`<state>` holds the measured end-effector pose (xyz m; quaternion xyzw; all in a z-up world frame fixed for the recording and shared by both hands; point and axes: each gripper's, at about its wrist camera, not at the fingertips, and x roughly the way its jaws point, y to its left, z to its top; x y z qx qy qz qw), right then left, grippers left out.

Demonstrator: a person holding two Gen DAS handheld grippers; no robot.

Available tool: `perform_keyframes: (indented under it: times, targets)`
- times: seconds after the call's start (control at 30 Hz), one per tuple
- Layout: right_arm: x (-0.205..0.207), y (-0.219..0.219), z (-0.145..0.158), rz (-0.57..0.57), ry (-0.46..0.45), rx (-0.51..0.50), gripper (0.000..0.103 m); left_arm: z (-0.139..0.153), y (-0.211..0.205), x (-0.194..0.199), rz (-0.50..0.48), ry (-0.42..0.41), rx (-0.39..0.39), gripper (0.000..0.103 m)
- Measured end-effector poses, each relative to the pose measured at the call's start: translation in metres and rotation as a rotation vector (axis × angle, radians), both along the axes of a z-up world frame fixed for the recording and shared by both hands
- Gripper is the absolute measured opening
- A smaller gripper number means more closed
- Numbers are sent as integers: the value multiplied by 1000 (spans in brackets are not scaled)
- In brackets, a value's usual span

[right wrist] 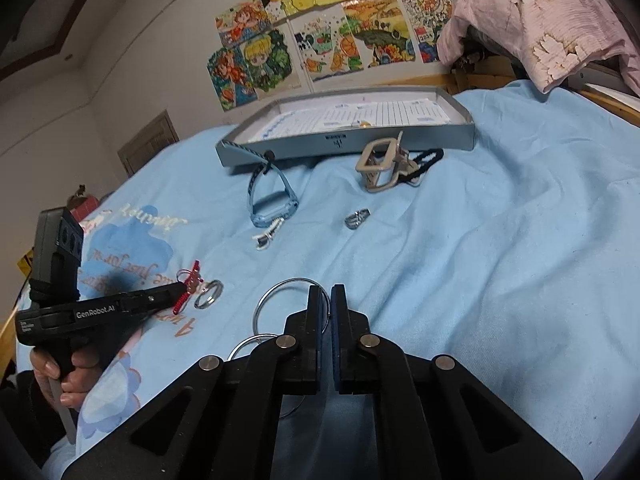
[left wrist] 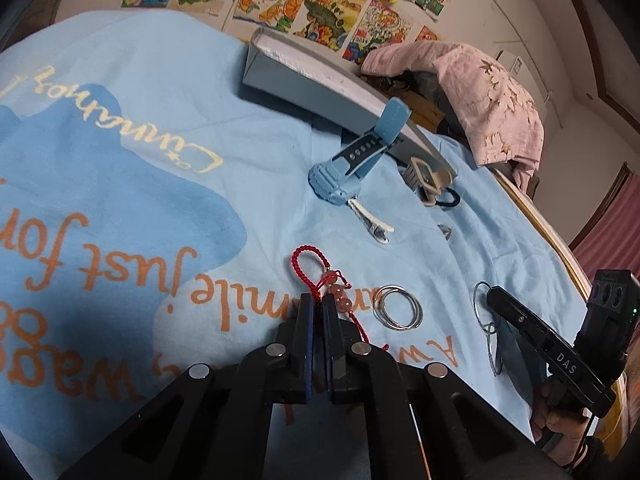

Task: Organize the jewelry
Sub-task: 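Close the right tool on one large metal hoop and lift it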

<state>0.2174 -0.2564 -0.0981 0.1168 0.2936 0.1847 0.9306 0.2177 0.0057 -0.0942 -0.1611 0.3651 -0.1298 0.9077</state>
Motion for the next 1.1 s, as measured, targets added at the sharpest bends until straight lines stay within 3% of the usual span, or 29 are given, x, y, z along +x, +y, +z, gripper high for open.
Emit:
perform_keyframes:
  times: [0.5,0.8,1.1]
  targets:
    - [-10,-8,9,-2,-82,48,2,28,3,-17,32,-111,19,3]
    - [-16,-12,30,19,-131,85,2,44,9,-9,-24,-82,-43,3]
    - [3,-6,56,99,-136,51,2,81,4,14,-15,-139,37,3]
